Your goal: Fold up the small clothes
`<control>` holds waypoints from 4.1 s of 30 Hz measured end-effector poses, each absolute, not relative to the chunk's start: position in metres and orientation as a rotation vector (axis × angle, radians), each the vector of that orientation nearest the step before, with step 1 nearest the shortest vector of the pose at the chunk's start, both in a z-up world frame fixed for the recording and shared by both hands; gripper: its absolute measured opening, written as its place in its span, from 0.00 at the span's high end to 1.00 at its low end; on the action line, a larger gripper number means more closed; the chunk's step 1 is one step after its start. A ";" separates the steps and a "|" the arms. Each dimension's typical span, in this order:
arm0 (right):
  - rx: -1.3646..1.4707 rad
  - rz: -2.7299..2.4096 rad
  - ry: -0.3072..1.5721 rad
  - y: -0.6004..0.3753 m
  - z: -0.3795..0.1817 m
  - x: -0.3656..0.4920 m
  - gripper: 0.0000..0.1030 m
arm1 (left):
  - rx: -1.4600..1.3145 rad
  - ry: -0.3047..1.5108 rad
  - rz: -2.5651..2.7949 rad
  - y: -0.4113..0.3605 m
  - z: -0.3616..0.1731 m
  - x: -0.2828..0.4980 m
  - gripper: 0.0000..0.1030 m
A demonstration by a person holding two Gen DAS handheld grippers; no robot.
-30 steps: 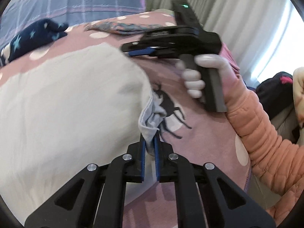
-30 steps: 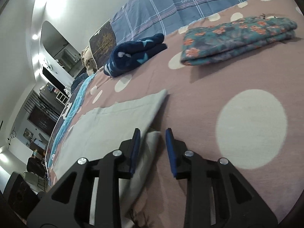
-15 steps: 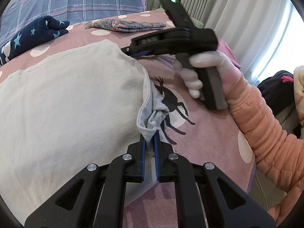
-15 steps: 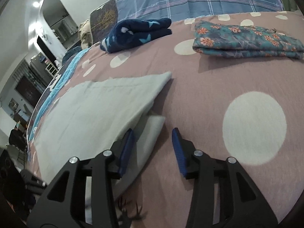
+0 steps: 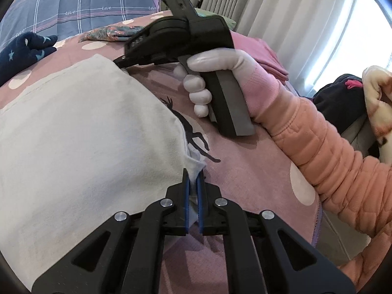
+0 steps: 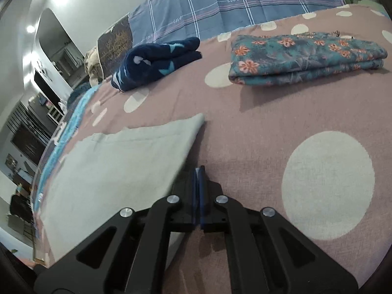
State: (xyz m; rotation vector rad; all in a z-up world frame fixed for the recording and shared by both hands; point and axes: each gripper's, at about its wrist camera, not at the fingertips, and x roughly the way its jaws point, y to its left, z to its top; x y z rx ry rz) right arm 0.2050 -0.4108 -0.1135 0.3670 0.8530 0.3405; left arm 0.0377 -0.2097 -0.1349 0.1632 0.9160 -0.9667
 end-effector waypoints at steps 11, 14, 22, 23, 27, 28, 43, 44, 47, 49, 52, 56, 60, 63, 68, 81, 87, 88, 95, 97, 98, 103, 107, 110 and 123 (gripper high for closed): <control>0.478 0.384 0.823 -0.446 -0.085 0.117 0.92 | 0.000 0.933 -0.990 -0.185 -0.135 0.045 0.95; 0.534 0.422 0.860 -0.445 -0.087 0.061 0.80 | -0.034 0.936 -1.017 -0.180 -0.134 0.046 0.95; 0.743 0.443 1.014 -0.412 -0.119 0.023 0.65 | 0.023 0.931 -0.968 -0.180 -0.139 0.042 0.95; 0.763 0.448 1.026 -0.409 -0.121 0.025 0.64 | 0.020 0.930 -0.966 -0.179 -0.138 0.041 0.95; 0.776 0.432 1.045 -0.395 -0.120 0.036 0.63 | 0.046 0.904 -0.966 -0.179 -0.135 0.037 0.94; 0.756 0.416 1.056 -0.391 -0.120 0.037 0.73 | 0.049 0.898 -0.968 -0.178 -0.134 0.034 0.94; 0.623 0.173 0.855 -0.415 -0.090 -0.017 0.98 | 0.047 0.896 -0.938 -0.160 -0.135 0.027 0.75; 0.595 0.216 0.815 -0.405 -0.079 -0.016 0.98 | 0.055 0.899 -0.933 -0.161 -0.136 0.027 0.75; 0.501 0.332 0.809 -0.366 -0.068 -0.005 0.98 | 0.055 0.896 -0.921 -0.158 -0.135 0.025 0.75; 0.426 0.262 0.907 -0.350 -0.086 0.008 0.96 | 0.043 0.894 -0.899 -0.151 -0.133 0.025 0.74; 0.412 0.182 0.921 -0.358 -0.118 0.008 1.00 | 0.016 0.876 -0.830 -0.123 -0.128 0.026 0.70; 0.376 0.170 0.917 -0.355 -0.111 -0.005 1.00 | -0.035 0.838 -0.685 -0.063 -0.113 0.032 0.70; 0.229 0.143 0.839 -0.342 -0.086 -0.006 0.89 | -0.056 0.751 -0.496 0.004 -0.095 0.035 0.68; 0.212 0.152 0.788 -0.339 -0.075 0.009 0.84 | -0.085 0.747 -0.356 0.050 -0.096 0.038 0.68; 0.127 0.093 0.916 -0.336 -0.111 0.025 0.79 | -0.085 0.853 -0.143 0.121 -0.133 0.032 0.69; -0.151 0.203 0.801 -0.213 -0.062 0.023 0.62 | -0.250 0.719 -0.248 0.191 -0.112 0.042 0.58; -0.378 0.412 0.718 -0.111 -0.058 0.014 0.48 | -0.383 0.822 -0.472 0.212 -0.118 0.145 0.48; -0.392 0.434 0.721 -0.101 -0.059 0.013 0.48 | -0.388 0.861 -0.481 0.210 -0.124 0.162 0.48; -0.452 0.553 0.756 -0.044 -0.074 0.008 0.48 | -0.616 0.864 -0.509 0.228 -0.145 0.243 0.97; -0.467 0.567 0.773 -0.034 -0.081 0.009 0.47 | -0.714 0.727 -0.521 0.248 -0.139 0.237 1.00; -0.472 0.573 0.779 -0.033 -0.084 0.011 0.47 | -0.741 0.667 -0.511 0.258 -0.137 0.231 1.00; -0.459 0.585 0.802 -0.024 -0.088 0.016 0.47 | -0.719 0.664 -0.464 0.281 -0.136 0.212 0.96; -0.456 0.590 0.799 -0.017 -0.087 0.016 0.46 | -0.674 0.801 -0.607 0.257 -0.138 0.213 0.57; -0.460 0.594 0.799 -0.014 -0.088 0.014 0.46 | -0.631 0.913 -0.632 0.228 -0.153 0.226 0.65; -0.533 0.588 0.752 0.007 -0.094 0.000 0.41 | -0.705 0.759 -0.549 0.273 -0.143 0.214 0.61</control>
